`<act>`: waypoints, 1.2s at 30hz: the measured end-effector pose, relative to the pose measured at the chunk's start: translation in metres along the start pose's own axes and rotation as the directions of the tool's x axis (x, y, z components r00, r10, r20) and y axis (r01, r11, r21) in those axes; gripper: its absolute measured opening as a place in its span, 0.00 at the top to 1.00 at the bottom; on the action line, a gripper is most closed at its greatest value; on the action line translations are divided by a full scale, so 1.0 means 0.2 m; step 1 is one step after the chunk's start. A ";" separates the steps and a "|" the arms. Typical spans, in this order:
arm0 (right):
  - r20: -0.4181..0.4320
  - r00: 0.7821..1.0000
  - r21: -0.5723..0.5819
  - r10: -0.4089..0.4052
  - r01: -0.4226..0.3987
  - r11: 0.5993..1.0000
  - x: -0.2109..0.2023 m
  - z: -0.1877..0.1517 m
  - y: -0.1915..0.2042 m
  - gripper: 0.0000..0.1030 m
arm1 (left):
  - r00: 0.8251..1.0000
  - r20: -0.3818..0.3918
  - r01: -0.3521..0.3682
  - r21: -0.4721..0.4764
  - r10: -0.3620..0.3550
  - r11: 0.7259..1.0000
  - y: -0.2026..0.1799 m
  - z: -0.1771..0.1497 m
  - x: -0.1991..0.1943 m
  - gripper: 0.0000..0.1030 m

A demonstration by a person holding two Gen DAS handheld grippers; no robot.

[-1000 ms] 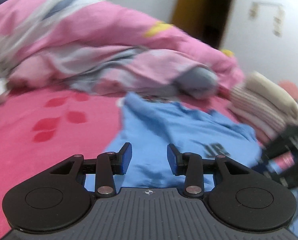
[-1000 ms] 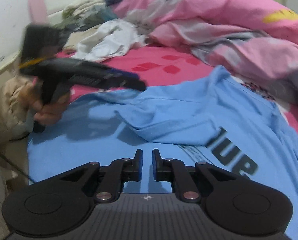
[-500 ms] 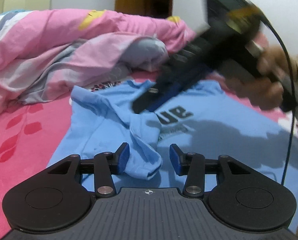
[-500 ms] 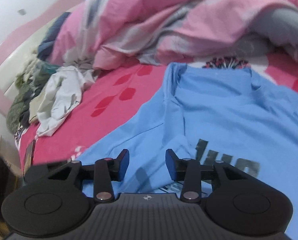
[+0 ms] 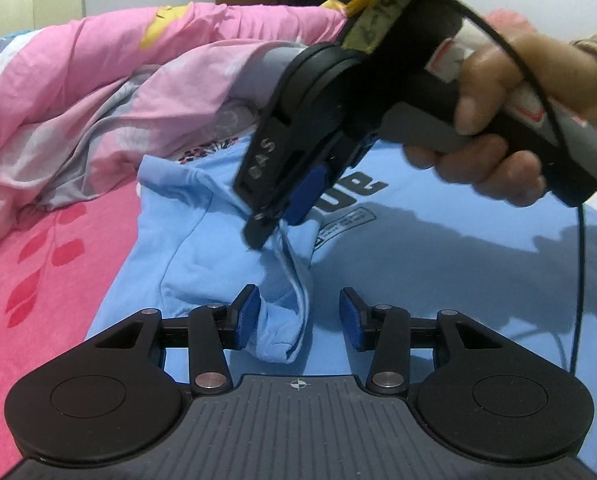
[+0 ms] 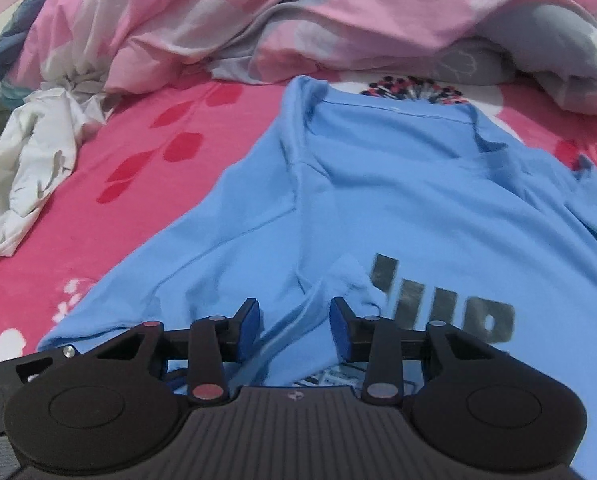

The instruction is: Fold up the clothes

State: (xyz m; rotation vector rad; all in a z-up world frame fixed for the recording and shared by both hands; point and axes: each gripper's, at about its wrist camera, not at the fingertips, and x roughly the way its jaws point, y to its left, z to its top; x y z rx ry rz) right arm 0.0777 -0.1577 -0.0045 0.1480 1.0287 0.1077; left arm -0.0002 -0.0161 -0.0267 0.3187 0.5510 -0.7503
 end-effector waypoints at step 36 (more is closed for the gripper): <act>0.273 0.918 -0.253 0.289 -0.221 0.942 0.36 0.79 0.59 0.98 | 0.966 0.036 -0.122 -0.809 0.256 0.575 1.25 -0.09 -0.14 0.98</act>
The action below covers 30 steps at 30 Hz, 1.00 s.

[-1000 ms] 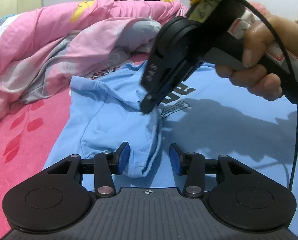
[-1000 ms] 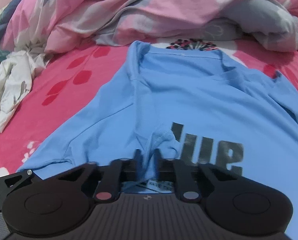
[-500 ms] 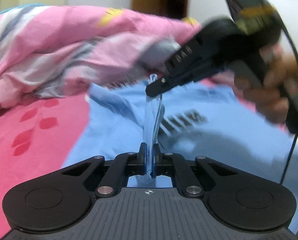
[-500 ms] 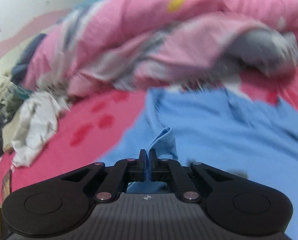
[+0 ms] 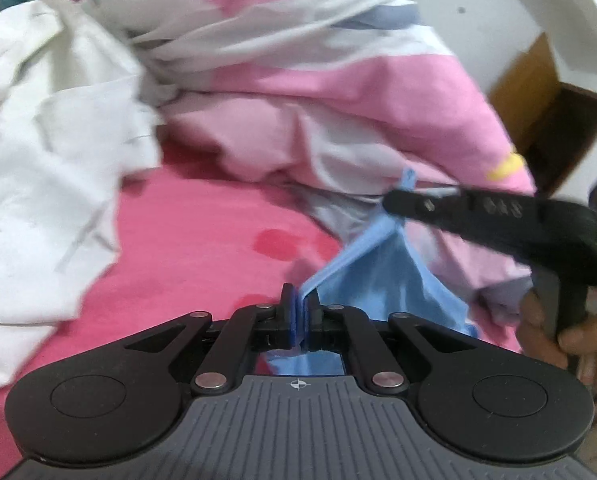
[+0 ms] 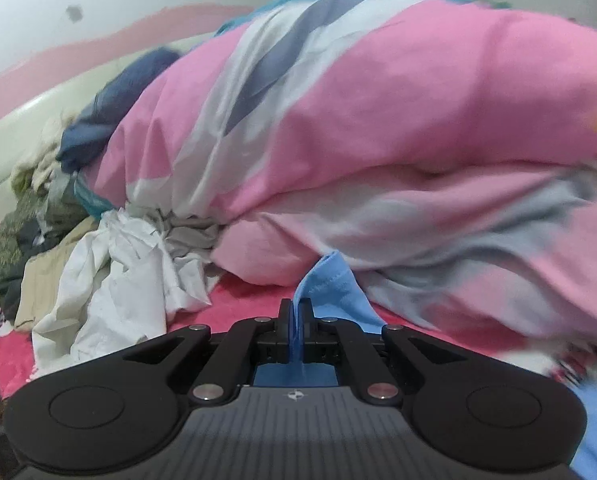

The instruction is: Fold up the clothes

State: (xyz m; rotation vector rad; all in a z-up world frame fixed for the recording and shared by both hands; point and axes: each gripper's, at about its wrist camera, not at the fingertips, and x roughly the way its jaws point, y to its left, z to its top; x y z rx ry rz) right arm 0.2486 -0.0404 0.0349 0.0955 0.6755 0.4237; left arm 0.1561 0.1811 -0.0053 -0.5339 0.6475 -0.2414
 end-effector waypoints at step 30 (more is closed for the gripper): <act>-0.035 0.999 -0.088 -0.026 0.023 0.996 0.44 0.00 0.13 0.88 | 0.993 0.001 -0.118 -0.240 0.121 0.964 0.40 0.04 0.05 0.95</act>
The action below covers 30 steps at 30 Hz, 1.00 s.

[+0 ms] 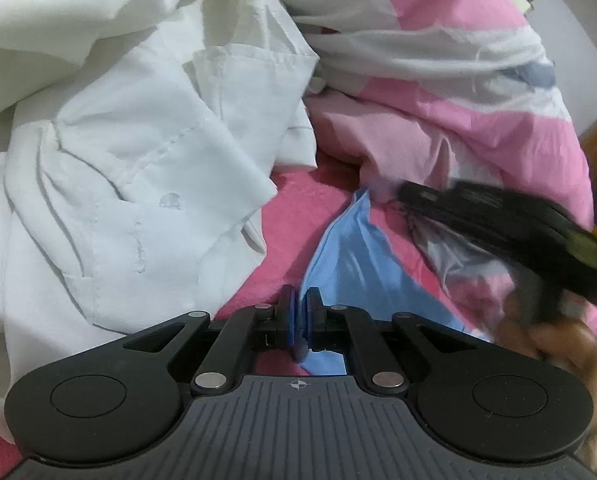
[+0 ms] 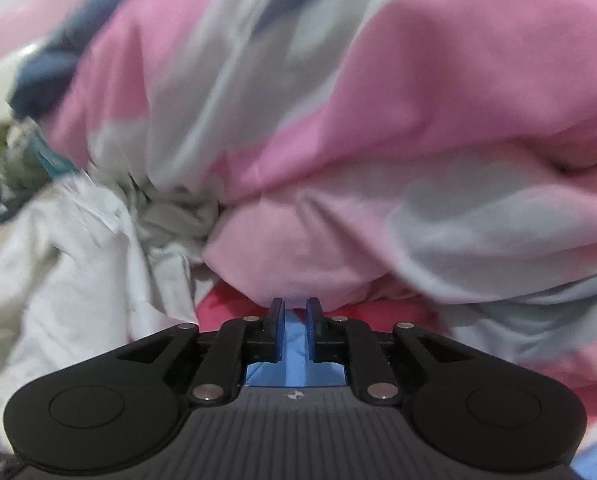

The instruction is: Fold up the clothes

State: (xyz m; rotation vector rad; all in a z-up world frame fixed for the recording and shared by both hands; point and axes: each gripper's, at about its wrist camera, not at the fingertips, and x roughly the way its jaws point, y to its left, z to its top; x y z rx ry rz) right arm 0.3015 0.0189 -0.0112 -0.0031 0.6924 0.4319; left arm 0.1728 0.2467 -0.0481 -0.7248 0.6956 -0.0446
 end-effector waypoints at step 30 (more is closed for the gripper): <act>-0.348 0.937 -0.159 0.021 -0.081 0.984 -0.63 -0.74 0.35 0.78 | 0.998 -0.058 0.014 0.073 -0.010 0.997 0.00 0.01 -0.10 0.84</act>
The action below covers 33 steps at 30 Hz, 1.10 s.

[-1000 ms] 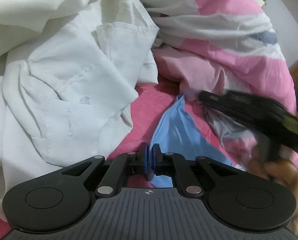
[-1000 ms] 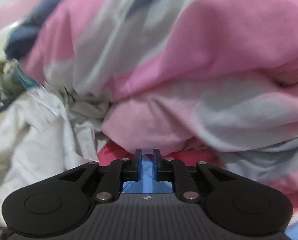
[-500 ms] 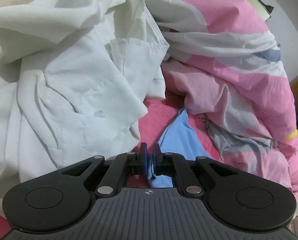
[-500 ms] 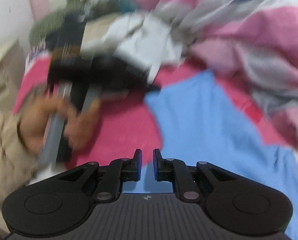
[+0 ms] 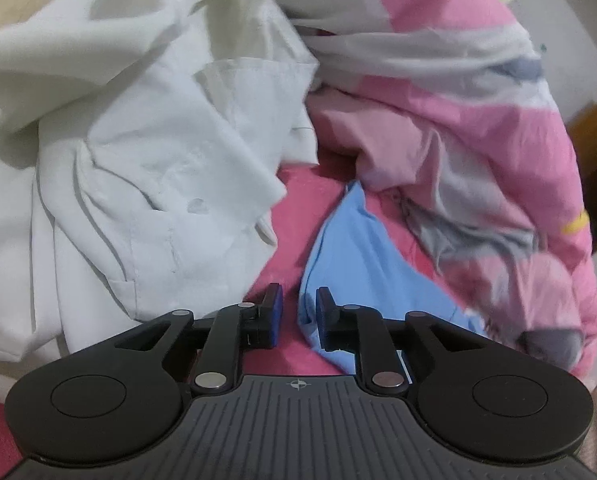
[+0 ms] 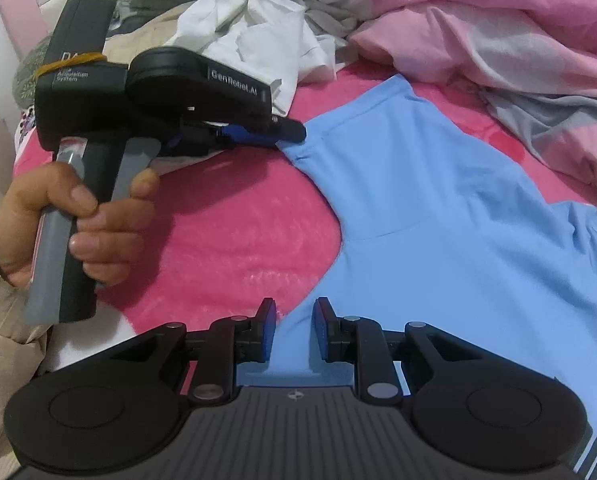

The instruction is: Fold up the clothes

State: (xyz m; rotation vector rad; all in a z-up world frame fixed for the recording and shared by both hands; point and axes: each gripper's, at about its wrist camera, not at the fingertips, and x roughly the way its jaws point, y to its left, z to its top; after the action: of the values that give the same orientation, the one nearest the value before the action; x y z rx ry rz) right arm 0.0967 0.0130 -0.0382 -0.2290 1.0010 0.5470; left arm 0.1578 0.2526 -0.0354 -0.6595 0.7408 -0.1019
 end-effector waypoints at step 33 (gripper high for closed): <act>0.083 0.994 -0.039 -0.077 0.081 0.996 -0.02 -0.07 0.07 0.97 | 0.997 -0.007 -0.071 0.162 0.073 0.984 -0.07 -0.04 -0.03 0.99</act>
State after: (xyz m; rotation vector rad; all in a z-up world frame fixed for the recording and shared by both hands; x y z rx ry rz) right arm 0.0775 0.0188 -0.0416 -0.2808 0.8981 0.5022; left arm 0.1504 0.2380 -0.0283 -0.4772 0.7588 -0.0993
